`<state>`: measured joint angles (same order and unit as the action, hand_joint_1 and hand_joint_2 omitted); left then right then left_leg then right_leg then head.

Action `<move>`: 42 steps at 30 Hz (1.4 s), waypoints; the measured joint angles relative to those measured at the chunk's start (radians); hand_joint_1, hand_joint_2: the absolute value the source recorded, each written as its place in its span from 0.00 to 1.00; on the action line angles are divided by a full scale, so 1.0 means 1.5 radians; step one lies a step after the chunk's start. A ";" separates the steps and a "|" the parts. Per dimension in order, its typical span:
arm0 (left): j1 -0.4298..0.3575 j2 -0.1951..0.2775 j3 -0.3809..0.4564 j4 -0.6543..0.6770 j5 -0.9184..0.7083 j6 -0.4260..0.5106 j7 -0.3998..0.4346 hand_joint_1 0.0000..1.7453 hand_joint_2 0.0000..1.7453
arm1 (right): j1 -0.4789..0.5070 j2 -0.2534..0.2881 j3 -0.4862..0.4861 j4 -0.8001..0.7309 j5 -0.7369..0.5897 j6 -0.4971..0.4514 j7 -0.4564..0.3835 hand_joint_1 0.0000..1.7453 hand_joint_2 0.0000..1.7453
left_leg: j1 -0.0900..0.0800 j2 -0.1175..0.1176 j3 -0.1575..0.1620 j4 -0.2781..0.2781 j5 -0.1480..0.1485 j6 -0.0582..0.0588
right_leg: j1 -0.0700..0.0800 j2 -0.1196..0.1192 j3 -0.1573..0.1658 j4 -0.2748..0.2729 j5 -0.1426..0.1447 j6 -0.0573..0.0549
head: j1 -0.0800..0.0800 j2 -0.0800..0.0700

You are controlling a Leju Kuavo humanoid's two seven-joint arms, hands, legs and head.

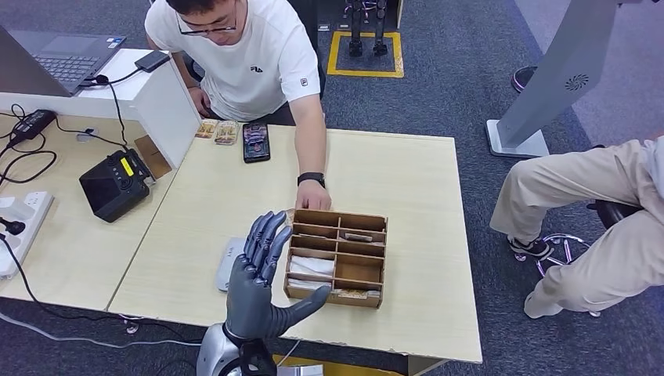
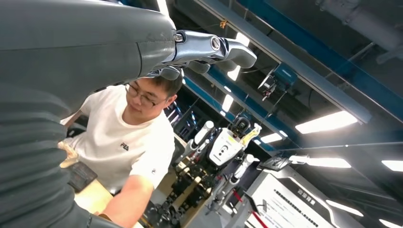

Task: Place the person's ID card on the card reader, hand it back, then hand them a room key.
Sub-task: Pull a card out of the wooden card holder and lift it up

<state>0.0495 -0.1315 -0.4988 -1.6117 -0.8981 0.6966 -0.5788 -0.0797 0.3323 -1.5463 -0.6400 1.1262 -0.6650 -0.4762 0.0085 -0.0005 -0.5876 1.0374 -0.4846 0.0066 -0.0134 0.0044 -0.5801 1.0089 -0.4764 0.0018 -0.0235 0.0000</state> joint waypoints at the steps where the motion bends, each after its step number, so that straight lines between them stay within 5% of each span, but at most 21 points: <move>1: 0.000 0.000 0.003 0.000 -0.009 0.000 0.001 0.00 0.25 | 0.000 0.000 0.000 0.001 0.000 0.000 0.000 0.00 1.00 | 0.000 0.000 0.000 0.000 0.000 0.000 | 0.000 0.000 0.000 0.000 0.000 0.000 | 0.000 0.000; 4: 0.001 -0.002 0.012 0.000 -0.031 0.000 0.000 0.00 1.00 | 0.000 0.000 0.000 0.002 0.000 0.000 0.002 0.00 1.00 | 0.000 0.000 0.000 0.000 0.000 0.000 | 0.000 0.000 0.000 0.000 0.000 0.000 | 0.000 0.000; 10: 0.018 -0.020 0.021 0.000 -0.084 0.000 0.000 0.00 1.00 | 0.000 0.000 0.000 0.002 0.007 0.000 0.013 0.00 1.00 | 0.000 0.000 0.000 0.000 0.000 0.000 | 0.000 0.000 0.000 0.000 0.000 0.000 | 0.000 0.000; 14: 0.028 -0.024 0.026 -0.003 -0.105 0.000 -0.002 0.00 0.00 | 0.001 0.000 0.000 -0.002 0.018 0.000 0.020 0.00 1.00 | 0.000 0.000 0.000 0.000 0.000 0.000 | 0.000 0.000 0.000 0.000 0.000 0.000 | 0.000 0.000; 16: 0.031 -0.024 0.030 -0.004 -0.113 0.000 -0.004 0.00 0.00 | 0.001 0.000 0.000 -0.004 0.023 0.000 0.023 0.00 1.00 | 0.000 0.000 0.000 0.000 0.000 0.000 | 0.000 0.000 0.000 0.000 0.000 0.000 | 0.000 0.000; 20: 0.039 -0.024 0.035 -0.006 -0.137 0.000 0.002 0.00 1.00 | 0.002 0.000 0.000 -0.012 0.032 0.000 0.027 0.00 1.00 | 0.000 0.000 0.000 0.000 0.000 0.000 | 0.000 0.000 0.000 0.000 0.000 0.000 | 0.000 0.000; 29: 0.044 -0.021 0.035 -0.014 -0.197 0.001 0.032 0.00 1.00 | 0.008 0.000 0.000 -0.031 0.053 0.000 0.033 0.00 1.00 | 0.000 0.000 0.000 0.000 0.000 0.000 | 0.000 0.000 0.000 0.000 0.000 0.000 | 0.000 0.000; 33: 0.044 -0.020 0.035 -0.014 -0.257 0.001 0.073 0.00 0.00 | 0.013 0.000 0.000 -0.038 0.062 0.000 0.038 0.00 1.00 | 0.000 0.000 0.000 0.000 0.000 0.000 | 0.000 0.000 0.000 0.000 0.000 0.000 | 0.000 0.000; 37: 0.036 -0.012 0.030 -0.005 -0.325 0.000 0.175 0.00 1.00 | 0.015 0.000 0.000 -0.042 0.071 0.000 0.039 0.00 1.00 | 0.000 0.000 0.000 0.000 0.000 0.000 | 0.000 0.000 0.000 0.000 0.000 0.000 | 0.000 0.000; 42: 0.016 0.004 0.014 0.011 -0.384 -0.002 0.280 0.00 1.00 | 0.018 0.000 0.000 -0.047 0.079 0.000 0.039 0.00 1.00 | 0.000 0.000 0.000 0.000 0.000 0.000 | 0.000 0.000 0.000 0.000 0.000 0.000 | 0.000 0.000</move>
<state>0.0730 -0.1258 -0.4770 -1.5950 -1.4736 0.6933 -0.1585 -0.0529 0.3323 -1.5465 -0.7102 1.2454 -0.6651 -0.4176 0.0086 -0.0003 -0.5870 1.0374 -0.4846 0.0067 -0.0133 0.0046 -0.5801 1.0088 -0.4764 0.0018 -0.0236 0.0000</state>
